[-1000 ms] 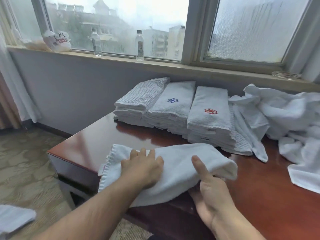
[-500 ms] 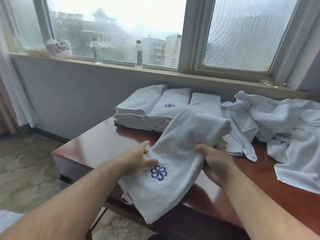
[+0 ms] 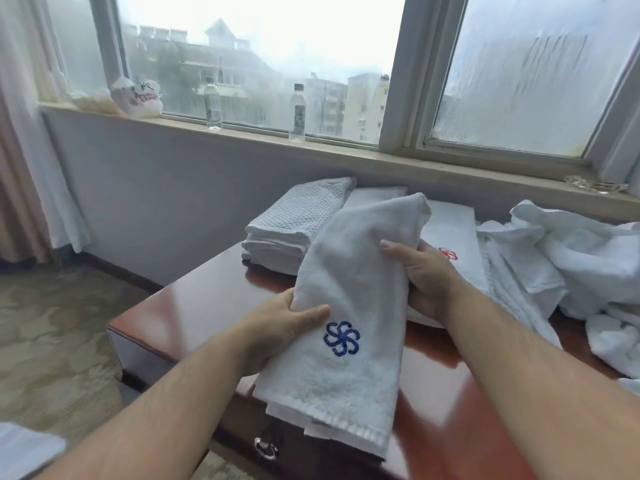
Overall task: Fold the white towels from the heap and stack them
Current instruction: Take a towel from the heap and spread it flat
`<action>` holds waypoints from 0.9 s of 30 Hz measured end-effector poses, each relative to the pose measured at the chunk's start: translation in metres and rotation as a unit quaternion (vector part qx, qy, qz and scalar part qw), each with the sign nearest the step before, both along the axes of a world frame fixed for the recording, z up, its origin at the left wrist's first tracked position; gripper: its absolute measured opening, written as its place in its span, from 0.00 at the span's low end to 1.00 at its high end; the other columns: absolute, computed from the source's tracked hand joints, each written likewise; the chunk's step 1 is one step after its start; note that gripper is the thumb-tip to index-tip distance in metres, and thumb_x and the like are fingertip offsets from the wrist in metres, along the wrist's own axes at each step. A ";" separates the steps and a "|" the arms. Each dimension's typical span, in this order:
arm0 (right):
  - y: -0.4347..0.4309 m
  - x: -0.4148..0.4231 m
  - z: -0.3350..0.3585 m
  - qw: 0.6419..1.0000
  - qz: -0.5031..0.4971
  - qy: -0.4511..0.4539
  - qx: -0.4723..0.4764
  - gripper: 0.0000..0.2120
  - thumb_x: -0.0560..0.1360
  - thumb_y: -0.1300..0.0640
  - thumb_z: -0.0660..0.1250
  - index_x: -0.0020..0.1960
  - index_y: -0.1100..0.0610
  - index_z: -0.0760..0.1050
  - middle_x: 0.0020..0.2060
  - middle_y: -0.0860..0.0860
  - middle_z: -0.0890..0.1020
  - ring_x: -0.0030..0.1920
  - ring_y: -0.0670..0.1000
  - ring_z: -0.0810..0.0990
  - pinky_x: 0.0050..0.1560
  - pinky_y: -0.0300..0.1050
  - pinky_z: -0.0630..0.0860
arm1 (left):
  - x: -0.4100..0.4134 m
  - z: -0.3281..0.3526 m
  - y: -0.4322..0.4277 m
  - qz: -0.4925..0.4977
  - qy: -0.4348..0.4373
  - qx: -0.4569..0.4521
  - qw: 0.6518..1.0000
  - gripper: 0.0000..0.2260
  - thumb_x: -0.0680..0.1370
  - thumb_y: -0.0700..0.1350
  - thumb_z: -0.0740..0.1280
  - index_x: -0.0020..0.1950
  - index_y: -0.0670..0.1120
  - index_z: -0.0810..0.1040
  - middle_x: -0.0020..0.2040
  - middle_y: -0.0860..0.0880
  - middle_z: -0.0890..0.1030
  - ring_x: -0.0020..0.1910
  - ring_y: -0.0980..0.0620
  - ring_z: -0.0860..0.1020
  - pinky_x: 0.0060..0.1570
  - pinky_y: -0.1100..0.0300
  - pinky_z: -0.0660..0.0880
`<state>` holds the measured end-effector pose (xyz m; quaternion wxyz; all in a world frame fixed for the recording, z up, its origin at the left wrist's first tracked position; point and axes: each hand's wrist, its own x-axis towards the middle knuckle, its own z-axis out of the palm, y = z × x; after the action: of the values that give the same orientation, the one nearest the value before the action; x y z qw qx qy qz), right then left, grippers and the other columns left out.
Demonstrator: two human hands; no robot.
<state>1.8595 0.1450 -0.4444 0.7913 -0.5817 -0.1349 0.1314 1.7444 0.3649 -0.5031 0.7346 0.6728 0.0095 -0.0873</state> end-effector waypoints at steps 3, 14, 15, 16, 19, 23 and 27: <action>0.025 0.031 0.002 1.000 -0.003 0.010 -0.012 0.14 0.79 0.63 0.69 0.64 0.61 0.79 0.55 0.61 0.85 0.53 0.61 0.86 0.45 0.53 0.83 | 0.017 0.010 0.017 0.032 0.013 -0.013 0.999 0.26 0.71 0.52 0.78 0.65 0.48 0.73 0.55 0.40 0.85 0.52 0.37 0.84 0.49 0.41 0.82; 0.108 0.169 0.041 0.999 0.027 0.017 0.027 0.16 0.78 0.61 0.69 0.66 0.61 0.77 0.54 0.60 0.86 0.52 0.61 0.86 0.44 0.54 0.84 | 0.119 0.075 0.082 0.077 0.001 -0.005 0.997 0.21 0.74 0.51 0.74 0.64 0.49 0.75 0.56 0.41 0.85 0.53 0.38 0.84 0.47 0.43 0.82; 0.114 0.182 0.045 0.999 0.028 0.017 0.030 0.16 0.78 0.61 0.69 0.65 0.60 0.77 0.54 0.59 0.86 0.52 0.61 0.86 0.44 0.54 0.84 | 0.130 0.080 0.087 0.071 0.002 -0.010 0.997 0.21 0.75 0.51 0.74 0.64 0.48 0.75 0.56 0.41 0.85 0.53 0.38 0.84 0.46 0.44 0.82; 0.121 0.194 0.049 0.999 0.028 0.017 0.033 0.16 0.78 0.61 0.69 0.65 0.60 0.78 0.53 0.59 0.86 0.51 0.61 0.87 0.43 0.54 0.84 | 0.141 0.086 0.092 0.065 0.003 -0.017 0.998 0.21 0.75 0.51 0.74 0.65 0.48 0.75 0.56 0.40 0.85 0.53 0.38 0.84 0.45 0.45 0.82; 0.138 0.230 0.066 0.999 0.034 0.011 0.039 0.16 0.78 0.61 0.68 0.65 0.60 0.77 0.53 0.60 0.86 0.50 0.61 0.87 0.42 0.54 0.84 | 0.176 0.101 0.108 0.063 0.005 -0.018 0.998 0.22 0.75 0.51 0.74 0.66 0.47 0.75 0.57 0.38 0.84 0.53 0.36 0.84 0.44 0.45 0.82; 0.155 0.277 0.083 0.999 0.038 -0.003 0.036 0.16 0.79 0.57 0.67 0.65 0.62 0.78 0.54 0.59 0.86 0.52 0.61 0.86 0.48 0.56 0.84 | 0.217 0.121 0.122 0.089 0.007 0.008 0.996 0.24 0.73 0.53 0.74 0.66 0.47 0.77 0.57 0.39 0.84 0.52 0.37 0.84 0.45 0.44 0.82; 0.162 0.321 0.044 0.992 -0.065 0.028 -0.101 0.14 0.80 0.52 0.66 0.58 0.61 0.80 0.51 0.58 0.86 0.49 0.59 0.86 0.54 0.60 0.83 | 0.248 0.102 0.120 0.121 0.141 0.093 0.978 0.22 0.77 0.56 0.71 0.63 0.41 0.80 0.53 0.39 0.85 0.49 0.39 0.85 0.48 0.42 0.83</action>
<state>2.1803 0.3069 -0.4006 0.7385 -0.6627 -0.0609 0.1085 1.9929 0.4851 -0.4008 0.6653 0.7129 0.2024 -0.0902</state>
